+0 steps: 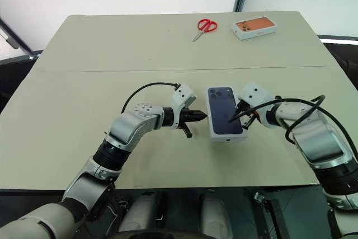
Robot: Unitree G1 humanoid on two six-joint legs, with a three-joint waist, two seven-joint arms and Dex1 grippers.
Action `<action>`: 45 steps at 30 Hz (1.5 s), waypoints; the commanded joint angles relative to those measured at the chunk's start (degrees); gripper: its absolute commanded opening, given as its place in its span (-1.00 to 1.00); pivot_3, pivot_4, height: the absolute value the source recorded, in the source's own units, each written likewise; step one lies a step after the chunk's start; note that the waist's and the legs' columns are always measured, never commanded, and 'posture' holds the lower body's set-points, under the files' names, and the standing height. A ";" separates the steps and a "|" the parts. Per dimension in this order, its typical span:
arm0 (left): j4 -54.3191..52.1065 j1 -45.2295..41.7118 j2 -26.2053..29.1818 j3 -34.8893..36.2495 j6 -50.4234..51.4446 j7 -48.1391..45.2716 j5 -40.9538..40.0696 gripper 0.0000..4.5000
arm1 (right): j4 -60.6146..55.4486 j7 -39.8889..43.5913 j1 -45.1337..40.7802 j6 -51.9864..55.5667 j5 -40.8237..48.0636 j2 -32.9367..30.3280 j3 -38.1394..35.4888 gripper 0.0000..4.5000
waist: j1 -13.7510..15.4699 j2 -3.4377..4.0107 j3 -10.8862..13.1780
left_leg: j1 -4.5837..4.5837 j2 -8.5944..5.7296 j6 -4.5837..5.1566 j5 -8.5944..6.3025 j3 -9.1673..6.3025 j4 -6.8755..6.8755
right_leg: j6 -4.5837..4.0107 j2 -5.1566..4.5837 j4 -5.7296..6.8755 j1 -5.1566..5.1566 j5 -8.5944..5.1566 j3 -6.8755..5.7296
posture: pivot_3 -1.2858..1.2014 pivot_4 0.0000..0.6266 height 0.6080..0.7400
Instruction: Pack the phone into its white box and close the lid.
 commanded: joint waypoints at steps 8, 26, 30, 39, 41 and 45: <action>-2.52 -0.93 0.08 1.31 -0.77 -0.27 -1.23 -1.00 | -1.14 0.67 -0.22 -2.49 -1.70 -2.56 -3.53 -0.99 | 0.02 0.00 0.00 | 0.00 0.00 0.00 0.00 0.00 0.00 | 0.00 0.00 0.00 0.00 0.00 0.00 | 0.03 -0.52 0.35; 19.95 -15.66 -6.29 5.27 -8.32 5.37 2.27 -1.00 | -18.04 9.21 16.21 -2.67 11.13 -4.78 -13.31 -0.99 | 1.22 -0.04 0.01 | 0.00 -0.08 0.02 -0.01 0.01 0.06 | 0.02 -0.04 -0.04 0.08 0.01 -0.02 | 0.03 -0.52 0.35; 24.46 -16.73 -6.73 2.86 -8.56 3.78 4.28 -1.00 | -16.66 5.43 18.14 -4.32 6.70 -4.43 -9.70 -0.99 | 0.88 -0.04 0.01 | 0.03 -0.06 0.02 -0.01 0.02 0.03 | 0.03 -0.01 -0.02 0.06 0.01 -0.02 | 0.03 -0.52 0.35; 23.24 -12.82 -7.27 3.33 -10.75 4.40 5.35 -1.00 | -13.85 1.53 17.14 -6.21 5.11 -1.76 -8.64 -0.99 | 1.15 -0.24 -0.13 | 0.23 -0.03 0.01 -0.01 -0.02 0.03 | 0.03 0.00 -0.06 0.30 0.01 -0.02 | 0.03 -0.52 0.35; 21.04 -12.22 -7.38 7.14 -13.78 5.79 3.62 -1.00 | -12.20 -0.88 13.12 -6.51 6.33 1.72 -10.83 -0.99 | 0.73 -0.27 -0.12 | 0.27 -0.01 0.01 -0.01 -0.02 0.03 | 0.03 0.00 -0.06 0.32 0.01 -0.02 | 0.03 -0.52 0.35; 11.96 -8.05 -4.30 16.69 -18.06 11.11 1.00 -1.00 | -4.33 -9.02 2.53 -10.55 5.12 10.53 -13.80 -0.99 | -0.12 -0.21 -0.09 | 0.15 0.04 -0.42 0.24 0.00 -0.01 | 0.03 0.02 0.04 0.07 0.01 0.01 | 0.03 -0.52 0.35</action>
